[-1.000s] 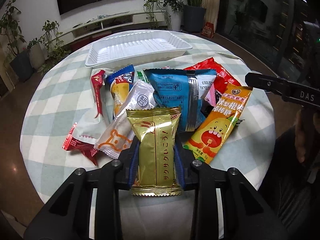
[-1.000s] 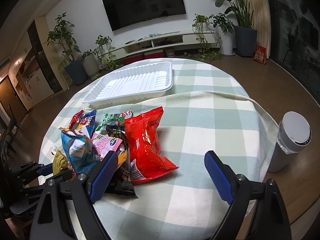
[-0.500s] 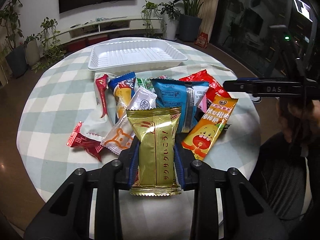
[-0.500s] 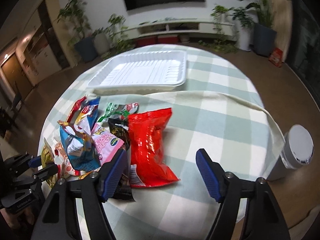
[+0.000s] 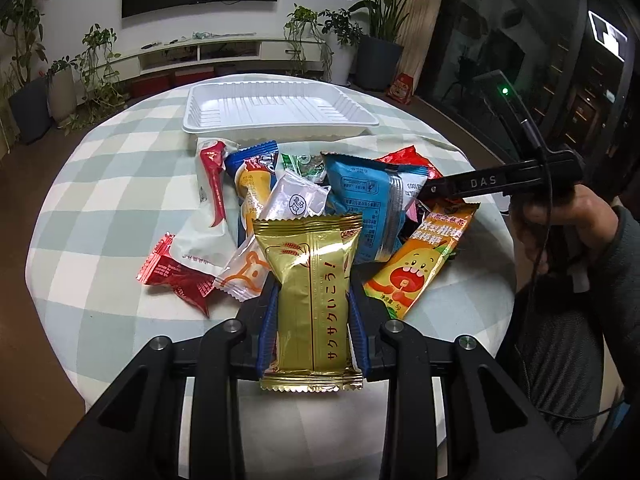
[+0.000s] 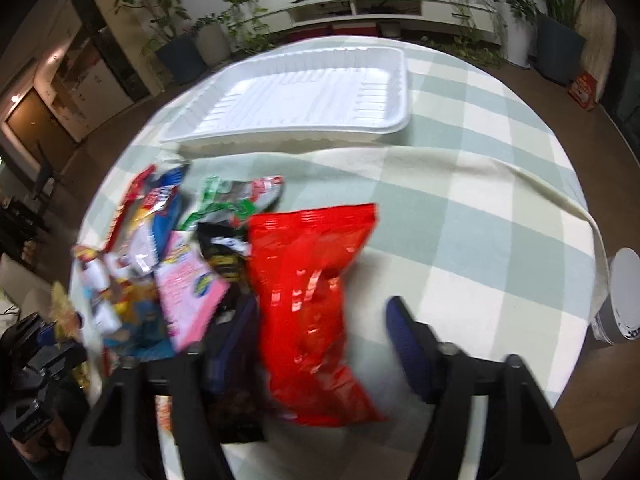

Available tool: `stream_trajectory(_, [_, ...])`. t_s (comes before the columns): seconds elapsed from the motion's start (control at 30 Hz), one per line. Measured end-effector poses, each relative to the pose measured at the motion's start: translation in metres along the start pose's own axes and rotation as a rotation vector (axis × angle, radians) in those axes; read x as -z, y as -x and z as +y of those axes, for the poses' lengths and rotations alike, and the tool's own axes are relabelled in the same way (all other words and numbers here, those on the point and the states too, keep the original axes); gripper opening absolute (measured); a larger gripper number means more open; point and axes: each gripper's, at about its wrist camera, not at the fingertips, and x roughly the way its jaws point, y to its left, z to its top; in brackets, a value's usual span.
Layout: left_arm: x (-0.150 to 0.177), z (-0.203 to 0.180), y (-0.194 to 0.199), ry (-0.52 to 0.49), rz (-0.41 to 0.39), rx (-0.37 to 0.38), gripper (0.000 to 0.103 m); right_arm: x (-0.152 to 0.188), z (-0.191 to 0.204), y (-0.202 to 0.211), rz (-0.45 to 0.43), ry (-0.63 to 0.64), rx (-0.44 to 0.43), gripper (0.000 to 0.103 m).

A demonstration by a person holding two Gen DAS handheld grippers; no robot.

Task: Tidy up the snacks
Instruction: 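Grasp the gold wafer packet with the left tool while the right tool grasps the red chip bag, then carry the gold wafer and red chip bag into the white tray and release both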

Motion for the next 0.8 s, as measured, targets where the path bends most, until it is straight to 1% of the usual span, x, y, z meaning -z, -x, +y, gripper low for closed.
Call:
stream_trajectory(0.03, [0.000,0.001,-0.001,0.004,0.001,0.002,0.029,0.003,0.002,-0.003,0.010,0.010,0.004,0.063])
stream_trajectory(0.07, [0.001,0.002,-0.001,0.011,0.000,0.005,0.029,0.006,0.007,-0.002,0.006,0.041,0.028,0.063])
stream_trajectory(0.13, [0.001,0.004,-0.003,0.019,0.001,0.007,0.029,0.009,0.021,-0.005,0.026,0.112,0.095,0.063])
stream_trajectory(0.2, [0.002,0.004,-0.005,0.022,0.004,0.012,0.029,0.010,0.031,-0.007,0.033,0.146,0.112,0.062])
stream_trajectory(0.23, [0.003,0.004,-0.005,0.022,0.005,0.012,0.029,0.009,0.032,-0.009,0.027,0.147,0.106,0.057])
stream_trajectory(0.27, [0.003,0.004,-0.005,0.021,0.006,0.013,0.029,0.007,0.032,-0.010,0.022,0.148,0.109,0.050])
stream_trajectory(0.33, [0.004,0.005,-0.004,0.024,0.002,0.012,0.029,0.006,0.033,-0.011,0.010,0.156,0.135,0.043])
stream_trajectory(0.47, [0.005,0.009,-0.004,0.039,0.001,0.014,0.029,0.010,0.028,-0.002,-0.010,0.143,0.122,0.035])
stream_trajectory(0.57, [0.005,0.008,-0.003,0.041,-0.001,0.021,0.029,0.013,0.023,0.007,-0.043,0.115,0.106,0.033])
stream_trajectory(0.8, [0.000,0.011,0.006,0.063,-0.017,0.040,0.029,0.012,0.008,0.031,-0.151,0.037,0.072,0.032])
